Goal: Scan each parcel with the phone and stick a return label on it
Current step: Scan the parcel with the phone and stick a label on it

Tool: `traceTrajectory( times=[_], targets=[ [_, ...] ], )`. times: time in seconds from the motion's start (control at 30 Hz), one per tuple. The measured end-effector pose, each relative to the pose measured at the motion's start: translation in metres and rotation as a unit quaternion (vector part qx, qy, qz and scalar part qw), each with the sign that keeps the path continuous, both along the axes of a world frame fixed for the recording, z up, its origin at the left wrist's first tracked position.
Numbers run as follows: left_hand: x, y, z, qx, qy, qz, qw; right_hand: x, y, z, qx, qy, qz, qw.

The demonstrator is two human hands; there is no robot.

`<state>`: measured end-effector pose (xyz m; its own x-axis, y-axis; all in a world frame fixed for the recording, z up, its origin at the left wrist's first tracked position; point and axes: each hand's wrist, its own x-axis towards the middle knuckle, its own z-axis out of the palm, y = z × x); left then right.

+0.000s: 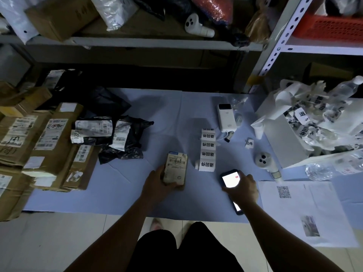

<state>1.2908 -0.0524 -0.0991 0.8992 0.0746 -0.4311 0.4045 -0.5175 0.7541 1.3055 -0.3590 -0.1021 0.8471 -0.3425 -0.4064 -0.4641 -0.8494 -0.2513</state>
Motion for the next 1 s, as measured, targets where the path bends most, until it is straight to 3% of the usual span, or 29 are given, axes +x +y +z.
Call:
traceTrajectory(
  times=[0.1,0.17,0.23,0.3,0.4,0.53,0.67,0.73,0.8,0.9,1.0],
  targets=[
    [0.000,0.000,0.000,-0.006,0.012,0.014,1.000,0.014,0.001,0.001,-0.079,0.054,0.052,0.994],
    [0.000,-0.002,0.000,-0.005,0.022,0.020,1.000,0.026,0.009,0.003,-0.076,0.048,0.091,0.992],
    [0.000,-0.004,-0.001,0.005,0.028,0.032,0.999,0.042,0.028,0.008,0.003,-0.009,0.089,0.996],
    [0.000,-0.007,0.000,0.019,0.028,0.038,0.999,0.061,0.050,0.014,0.122,-0.069,0.019,0.990],
    [0.001,-0.010,0.000,0.023,0.022,0.035,0.999,0.092,0.072,0.018,0.270,-0.089,-0.112,0.952],
    [0.008,-0.005,0.005,0.063,0.037,-0.014,0.997,0.123,0.078,0.016,0.326,-0.099,-0.190,0.921],
    [0.032,0.003,0.012,0.116,-0.002,0.019,0.993,0.125,0.082,0.030,0.406,-0.103,-0.191,0.888],
    [0.053,-0.003,0.022,0.064,-0.042,0.042,0.996,0.115,0.084,0.042,0.440,-0.097,-0.144,0.881],
    [0.075,-0.015,0.037,-0.053,-0.040,0.070,0.995,0.102,0.087,0.053,0.444,-0.102,-0.087,0.886],
    [0.103,-0.036,0.059,-0.237,0.016,0.114,0.965,0.083,0.091,0.065,0.436,-0.109,-0.017,0.893],
    [0.115,-0.046,0.073,-0.334,0.037,0.120,0.934,0.063,0.090,0.071,0.394,-0.100,0.063,0.911]
  ],
)
